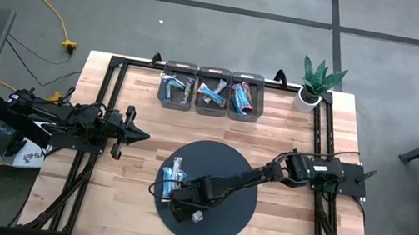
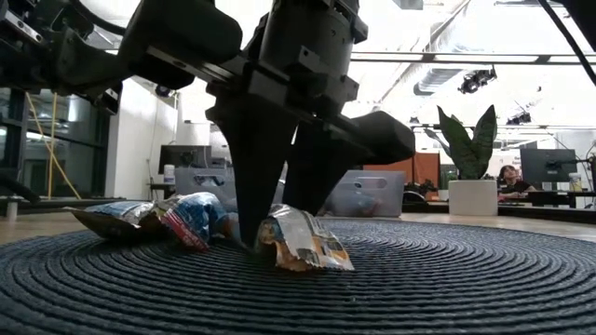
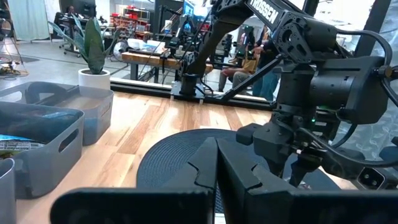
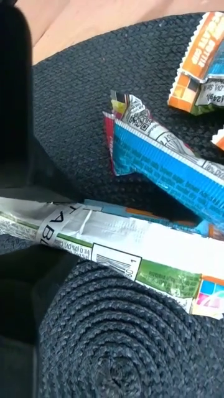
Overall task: Pick and place Granola Bars by type
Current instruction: Put the yellow granola bar into the middle black bin
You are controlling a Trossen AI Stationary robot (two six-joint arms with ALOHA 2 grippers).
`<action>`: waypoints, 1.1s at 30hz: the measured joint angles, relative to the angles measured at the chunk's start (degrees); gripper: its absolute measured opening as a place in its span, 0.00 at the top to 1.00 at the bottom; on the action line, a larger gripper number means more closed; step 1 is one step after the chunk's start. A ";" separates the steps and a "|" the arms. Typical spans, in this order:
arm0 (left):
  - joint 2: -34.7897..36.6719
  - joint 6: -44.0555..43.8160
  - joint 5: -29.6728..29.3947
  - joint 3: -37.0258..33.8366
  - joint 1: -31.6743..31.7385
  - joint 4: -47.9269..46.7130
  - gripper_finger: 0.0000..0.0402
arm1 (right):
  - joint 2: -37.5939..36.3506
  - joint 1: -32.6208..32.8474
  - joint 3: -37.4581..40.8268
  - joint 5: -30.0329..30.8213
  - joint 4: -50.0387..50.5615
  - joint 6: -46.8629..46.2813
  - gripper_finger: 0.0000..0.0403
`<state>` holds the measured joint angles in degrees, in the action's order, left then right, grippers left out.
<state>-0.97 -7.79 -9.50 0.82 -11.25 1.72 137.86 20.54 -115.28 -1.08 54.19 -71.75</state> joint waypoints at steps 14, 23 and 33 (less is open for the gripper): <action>-0.02 0.00 0.00 -0.02 -0.02 0.01 1.00 | -5.84 -2.15 0.06 -1.40 -1.11 1.72 0.83; -0.01 0.00 0.00 -0.01 0.00 -0.01 1.00 | -11.29 -3.74 -0.02 -1.79 -12.06 10.47 0.83; 0.00 0.00 0.00 0.00 -0.02 0.01 1.00 | -13.25 -5.23 -0.07 -7.87 -34.94 27.27 0.83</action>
<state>-0.97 -7.79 -9.50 0.82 -11.27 1.74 124.61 15.31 -115.35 -8.96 19.26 -44.48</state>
